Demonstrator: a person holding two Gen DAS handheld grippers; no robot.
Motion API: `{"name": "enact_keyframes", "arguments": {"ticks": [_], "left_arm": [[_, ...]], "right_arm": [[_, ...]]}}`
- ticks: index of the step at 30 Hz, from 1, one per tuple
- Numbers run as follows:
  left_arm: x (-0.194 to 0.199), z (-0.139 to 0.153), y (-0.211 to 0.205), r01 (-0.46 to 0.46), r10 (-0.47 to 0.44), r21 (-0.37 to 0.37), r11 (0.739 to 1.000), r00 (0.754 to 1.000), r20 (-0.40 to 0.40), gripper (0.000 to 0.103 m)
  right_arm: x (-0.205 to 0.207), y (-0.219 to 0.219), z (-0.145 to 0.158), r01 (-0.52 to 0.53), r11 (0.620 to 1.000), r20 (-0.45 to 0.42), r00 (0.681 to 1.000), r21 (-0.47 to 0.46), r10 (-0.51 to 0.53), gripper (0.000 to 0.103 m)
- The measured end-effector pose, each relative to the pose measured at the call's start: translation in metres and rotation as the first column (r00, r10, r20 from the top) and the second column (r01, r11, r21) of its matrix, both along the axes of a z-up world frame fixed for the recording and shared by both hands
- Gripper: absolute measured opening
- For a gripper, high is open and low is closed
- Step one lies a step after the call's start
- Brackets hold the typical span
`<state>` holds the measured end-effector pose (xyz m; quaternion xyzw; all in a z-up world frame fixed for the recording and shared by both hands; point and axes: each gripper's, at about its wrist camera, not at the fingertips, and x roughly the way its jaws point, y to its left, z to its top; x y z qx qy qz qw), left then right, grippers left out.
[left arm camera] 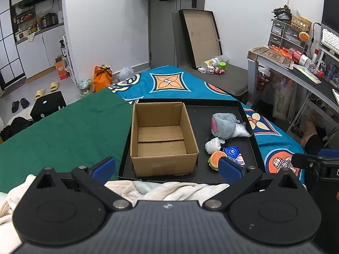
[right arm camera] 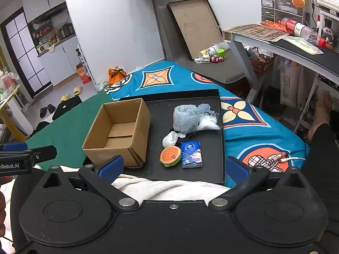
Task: Organize soft objects
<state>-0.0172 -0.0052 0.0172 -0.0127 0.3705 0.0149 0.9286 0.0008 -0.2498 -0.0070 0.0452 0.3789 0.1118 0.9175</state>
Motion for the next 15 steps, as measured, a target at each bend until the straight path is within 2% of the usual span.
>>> {"name": "enact_keyframes", "arguments": {"ticks": [15], "left_arm": [[-0.0026,-0.0032,-0.0024,0.014,-0.014,0.005,1.0,1.0,-0.002,0.102]], "right_arm": [[-0.0011,0.0001,0.0011,-0.004,1.0,-0.005,1.0,0.015,0.004,0.103]]}}
